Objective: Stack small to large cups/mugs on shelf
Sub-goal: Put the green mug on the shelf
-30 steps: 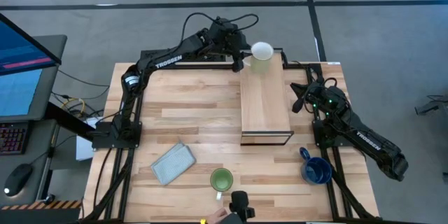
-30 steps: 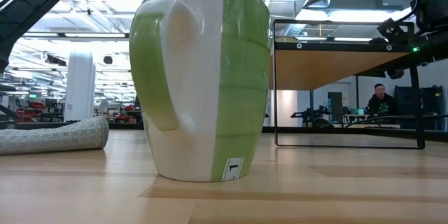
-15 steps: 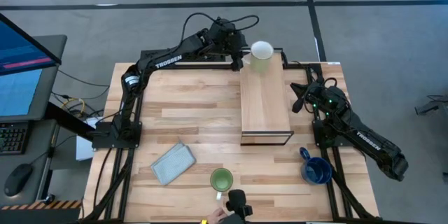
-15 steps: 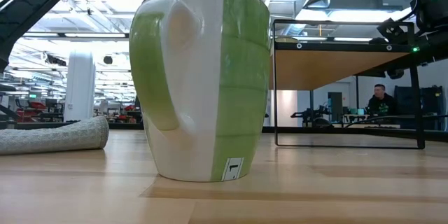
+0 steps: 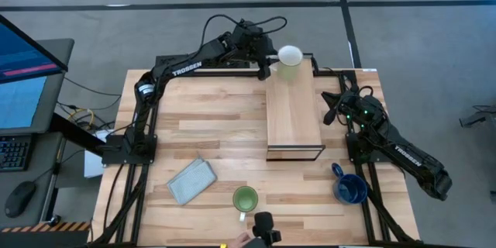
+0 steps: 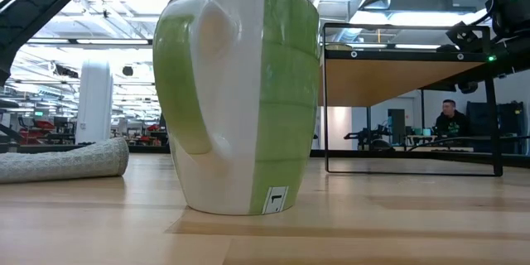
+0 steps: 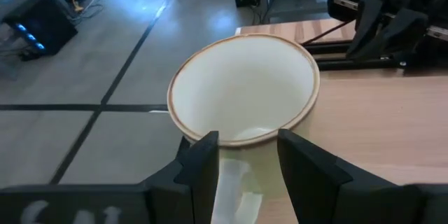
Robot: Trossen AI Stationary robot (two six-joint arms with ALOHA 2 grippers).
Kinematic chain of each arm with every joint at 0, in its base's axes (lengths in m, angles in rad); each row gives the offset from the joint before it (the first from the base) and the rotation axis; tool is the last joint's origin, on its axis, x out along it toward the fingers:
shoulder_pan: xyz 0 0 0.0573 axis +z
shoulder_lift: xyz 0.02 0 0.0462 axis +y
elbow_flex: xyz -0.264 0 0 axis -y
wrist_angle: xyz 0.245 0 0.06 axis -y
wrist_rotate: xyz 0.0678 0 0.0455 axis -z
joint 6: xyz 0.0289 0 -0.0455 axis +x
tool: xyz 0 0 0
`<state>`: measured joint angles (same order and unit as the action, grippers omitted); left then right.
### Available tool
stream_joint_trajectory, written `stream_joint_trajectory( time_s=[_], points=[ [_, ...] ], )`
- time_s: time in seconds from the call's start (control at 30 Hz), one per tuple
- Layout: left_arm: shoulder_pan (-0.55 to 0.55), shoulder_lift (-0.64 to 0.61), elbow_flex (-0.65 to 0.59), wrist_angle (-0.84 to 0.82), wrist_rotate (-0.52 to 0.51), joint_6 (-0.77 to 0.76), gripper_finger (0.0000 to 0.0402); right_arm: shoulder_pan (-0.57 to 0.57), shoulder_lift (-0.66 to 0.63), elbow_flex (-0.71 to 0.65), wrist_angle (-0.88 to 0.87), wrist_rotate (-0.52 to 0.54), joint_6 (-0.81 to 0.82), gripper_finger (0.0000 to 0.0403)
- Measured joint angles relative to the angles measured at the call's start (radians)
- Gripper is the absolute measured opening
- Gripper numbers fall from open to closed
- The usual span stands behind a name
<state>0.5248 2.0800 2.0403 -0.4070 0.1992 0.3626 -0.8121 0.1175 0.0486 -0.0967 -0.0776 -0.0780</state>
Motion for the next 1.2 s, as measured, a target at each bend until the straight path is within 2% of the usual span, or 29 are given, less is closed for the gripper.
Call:
stream_joint_trajectory(
  time_s=[0.2, 0.43, 0.5, 0.7, 0.8, 0.87, 1.07, 1.2],
  points=[
    [-0.001, -0.022, 0.022, -0.007, -0.001, 0.04, 0.0138, 0.0, 0.0, 0.0, 0.0, 0.0, 0.0, 0.006],
    [-0.003, -0.145, 0.028, -0.002, 0.025, 0.044, 0.0138, 0.0, 0.0, 0.0, 0.0, 0.001, 0.0, 0.006],
    [0.004, -0.192, 0.028, -0.02, 0.078, 0.045, 0.0138, 0.0, 0.0, 0.0, 0.0, 0.002, 0.0, 0.006],
    [0.046, -0.333, -0.002, -0.078, 0.324, 0.042, 0.0138, 0.0, 0.0, 0.0, 0.0, 0.003, 0.0, 0.006],
    [0.063, -0.4, -0.097, -0.02, 0.318, 0.017, 0.0138, 0.0, 0.0, 0.0, 0.0, 0.003, 0.0, 0.006],
    [0.07, -0.447, -0.189, 0.059, 0.258, -0.022, 0.0138, 0.0, 0.0, 0.0, 0.0, 0.003, 0.0, 0.006],
    [0.086, -0.647, -0.552, 0.364, 0.179, -0.11, 0.0138, 0.0, 0.0, 0.0, 0.0, 0.003, 0.0, 0.006],
    [0.055, -0.793, -0.788, 0.523, 0.071, -0.13, 0.0138, 0.0, 0.0, 0.0, 0.0, 0.003, 0.0, 0.006]
  ],
)
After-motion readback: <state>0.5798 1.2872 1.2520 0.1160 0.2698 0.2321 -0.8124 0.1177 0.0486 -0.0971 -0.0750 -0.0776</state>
